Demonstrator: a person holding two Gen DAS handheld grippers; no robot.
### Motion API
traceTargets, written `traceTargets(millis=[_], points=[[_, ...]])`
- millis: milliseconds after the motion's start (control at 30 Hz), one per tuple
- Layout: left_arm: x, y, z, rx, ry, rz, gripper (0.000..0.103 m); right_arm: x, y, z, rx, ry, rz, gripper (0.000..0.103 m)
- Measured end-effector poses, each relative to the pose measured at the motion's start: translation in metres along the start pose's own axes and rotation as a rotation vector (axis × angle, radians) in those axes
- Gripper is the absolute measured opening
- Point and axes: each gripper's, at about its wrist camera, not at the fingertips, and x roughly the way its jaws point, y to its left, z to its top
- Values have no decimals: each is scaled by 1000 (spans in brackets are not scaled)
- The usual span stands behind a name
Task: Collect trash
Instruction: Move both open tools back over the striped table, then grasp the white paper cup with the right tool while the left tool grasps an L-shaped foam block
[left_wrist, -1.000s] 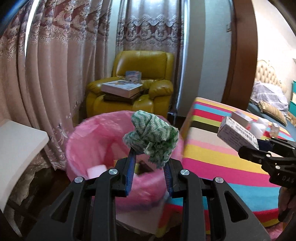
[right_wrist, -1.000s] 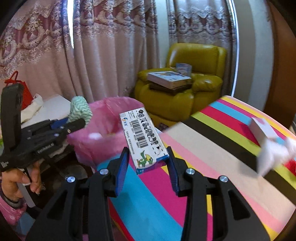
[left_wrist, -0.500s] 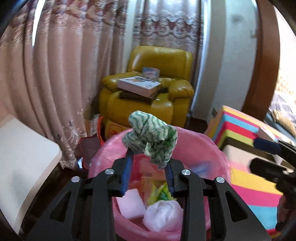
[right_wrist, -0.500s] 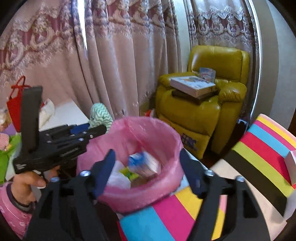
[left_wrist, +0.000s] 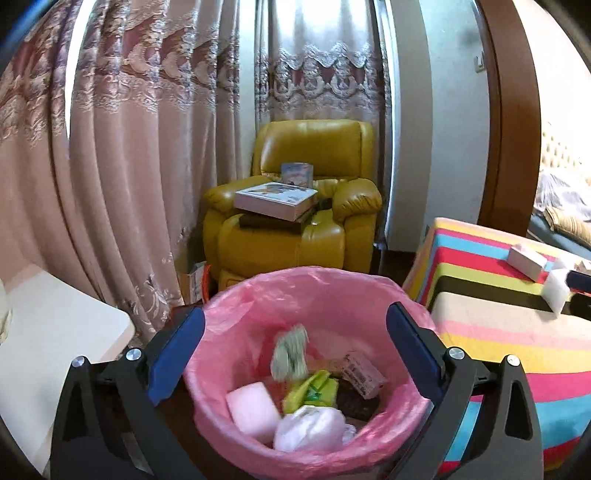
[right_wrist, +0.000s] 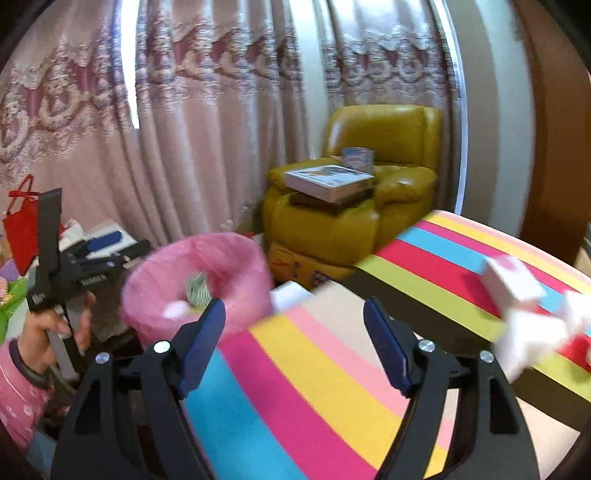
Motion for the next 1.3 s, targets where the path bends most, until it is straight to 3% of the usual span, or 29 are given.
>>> traceTargets(millis=[100, 200, 600, 800, 933, 1233, 1300], points=[[1, -16, 0, -33, 16, -27, 92, -24, -35, -18, 19, 1, -72, 75], [2, -46, -4, -60, 39, -108, 92, -42, -68, -32, 62, 10, -141, 76], [7, -252, -15, 138, 91, -385, 96, -99, -183, -69, 251, -19, -372, 80], [14, -323, -16, 227, 110, -446, 96, -98, -246, -73, 413, -23, -493, 80], [30, -351, -20, 271, 141, -430, 96, -82, -275, -67, 455, -7, -530, 80], [55, -362, -19, 264, 202, -459, 96, -28, -313, -56, 443, 130, -621, 79], [60, -363, -18, 259, 212, -460, 96, -27, -319, -58, 470, 143, -613, 68]])
